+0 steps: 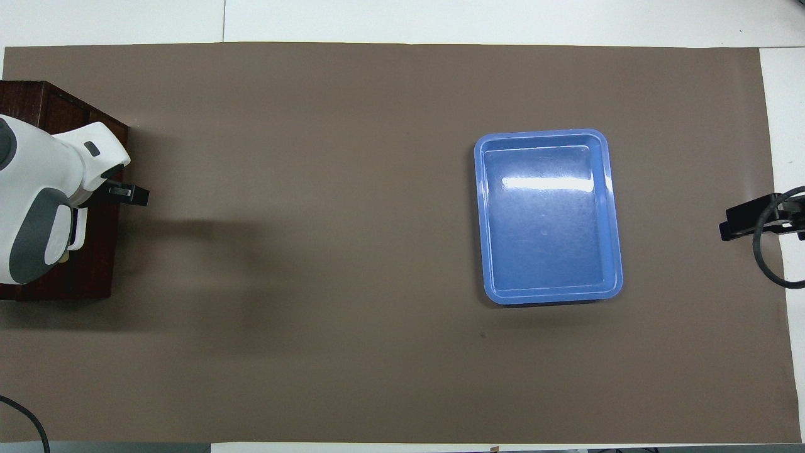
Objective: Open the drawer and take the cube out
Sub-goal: 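Pull the drawer open away from the box with the left gripper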
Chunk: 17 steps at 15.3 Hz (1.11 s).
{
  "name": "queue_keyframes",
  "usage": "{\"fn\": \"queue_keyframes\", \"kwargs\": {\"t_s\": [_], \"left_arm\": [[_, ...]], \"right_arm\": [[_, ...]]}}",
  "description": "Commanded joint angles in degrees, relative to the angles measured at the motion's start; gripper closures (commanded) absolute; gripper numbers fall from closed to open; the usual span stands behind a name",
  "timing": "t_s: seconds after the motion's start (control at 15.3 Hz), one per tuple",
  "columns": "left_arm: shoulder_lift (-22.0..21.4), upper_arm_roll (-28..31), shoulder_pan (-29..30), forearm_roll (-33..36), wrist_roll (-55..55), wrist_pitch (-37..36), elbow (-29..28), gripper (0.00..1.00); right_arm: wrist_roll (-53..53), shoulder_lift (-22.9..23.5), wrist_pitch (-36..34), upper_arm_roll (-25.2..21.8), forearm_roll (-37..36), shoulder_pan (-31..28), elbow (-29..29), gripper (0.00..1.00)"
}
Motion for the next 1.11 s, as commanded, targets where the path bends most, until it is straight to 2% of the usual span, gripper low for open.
{"fn": "queue_keyframes", "kwargs": {"t_s": [0.0, 1.05], "left_arm": [[-0.5, -0.2, 0.0, 1.1, -0.4, 2.2, -1.7, 0.0], [-0.6, -0.4, -12.2, 0.7, -5.2, -1.3, -1.2, 0.0]], "right_arm": [[0.2, -0.8, -0.6, 0.3, 0.9, -0.3, -0.6, 0.0], [0.2, -0.8, -0.6, 0.4, 1.1, -0.2, -0.6, 0.0]]}}
